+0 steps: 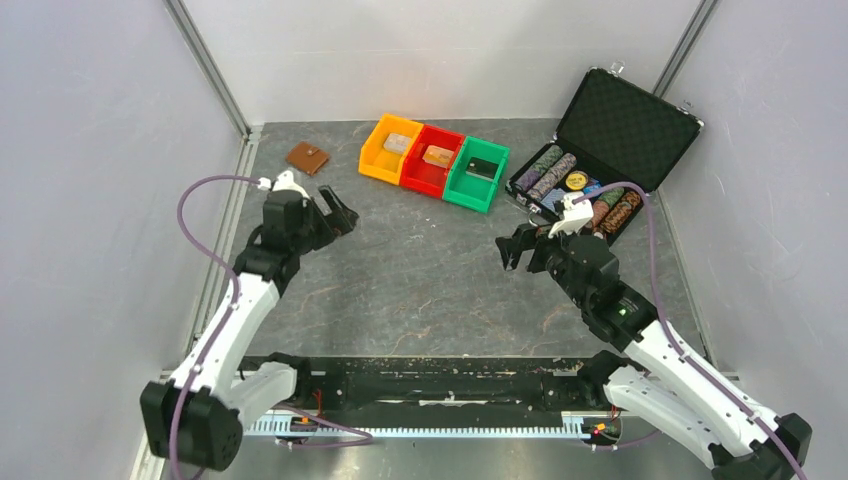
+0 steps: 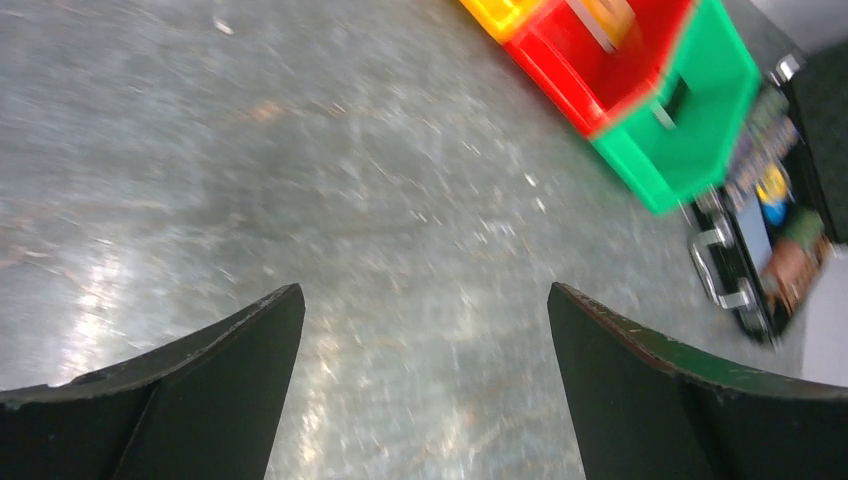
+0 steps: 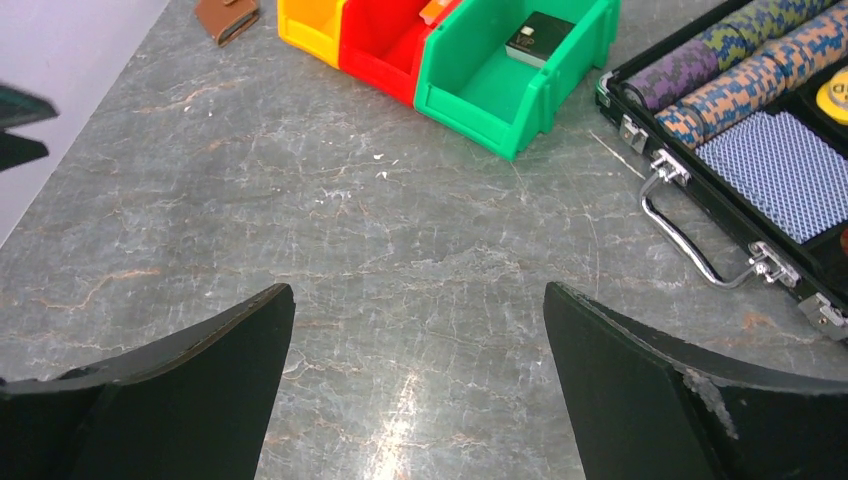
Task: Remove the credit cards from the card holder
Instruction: Move the card holder to the center of the board.
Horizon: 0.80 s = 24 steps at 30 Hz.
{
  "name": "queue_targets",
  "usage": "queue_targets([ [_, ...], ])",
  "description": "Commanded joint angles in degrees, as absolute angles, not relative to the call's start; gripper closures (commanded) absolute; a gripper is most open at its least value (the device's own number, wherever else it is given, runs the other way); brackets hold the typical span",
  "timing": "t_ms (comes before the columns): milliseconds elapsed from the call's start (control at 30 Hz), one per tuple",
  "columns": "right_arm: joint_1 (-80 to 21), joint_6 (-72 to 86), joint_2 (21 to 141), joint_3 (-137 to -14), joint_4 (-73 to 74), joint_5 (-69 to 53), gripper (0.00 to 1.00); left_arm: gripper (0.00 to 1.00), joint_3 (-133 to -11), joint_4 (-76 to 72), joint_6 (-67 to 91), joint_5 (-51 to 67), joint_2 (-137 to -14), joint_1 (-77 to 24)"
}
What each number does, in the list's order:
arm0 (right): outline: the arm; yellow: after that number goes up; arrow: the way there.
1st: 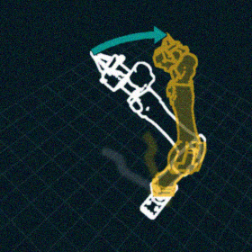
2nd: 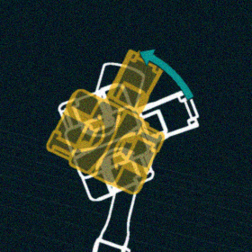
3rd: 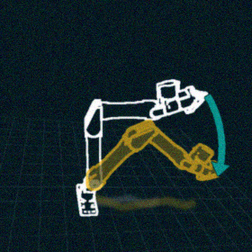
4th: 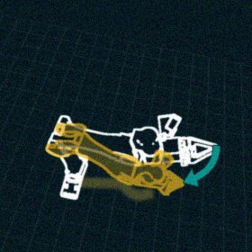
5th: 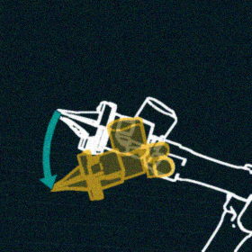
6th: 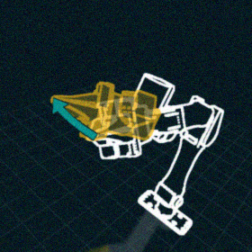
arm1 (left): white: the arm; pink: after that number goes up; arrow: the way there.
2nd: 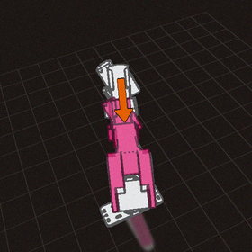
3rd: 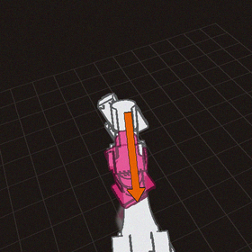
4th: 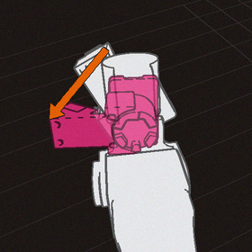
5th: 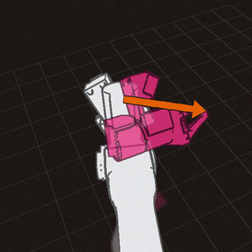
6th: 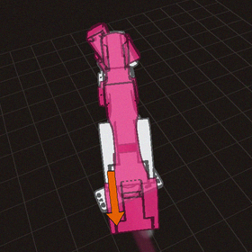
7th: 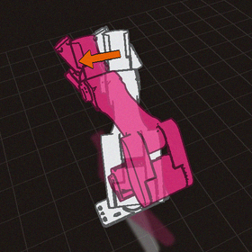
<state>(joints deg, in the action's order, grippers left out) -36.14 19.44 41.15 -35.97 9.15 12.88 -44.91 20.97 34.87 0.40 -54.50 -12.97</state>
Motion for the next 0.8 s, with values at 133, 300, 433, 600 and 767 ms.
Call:
queue_targets([
  [133,-36.1,16.5,40.2,-35.9,4.3,7.7,0.01,0.1,-55.3,12.0,41.1,-5.1,-74.6,2.7],
  [300,-36.1,16.9,41.1,-36.9,4.0,3.1,0.01,0.21,-59.5,3.7,46.8,-4.1,-89.6,7.0],
  [433,-36.1,16.8,40.9,-37.1,4.3,2.2,0.01,0.22,-63.8,-1.0,47.2,-7.4,-98.0,8.3],
  [600,-36.1,16.6,40.9,-36.3,4.3,1.3,0.05,0.23,-71.5,-3.9,47.9,-4.0,-109.0,10.3],
  [767,-36.1,15.9,41.9,-35.9,4.2,3.1,0.05,0.22,-79.4,-3.7,49.0,-2.1,-118.5,11.0],
])
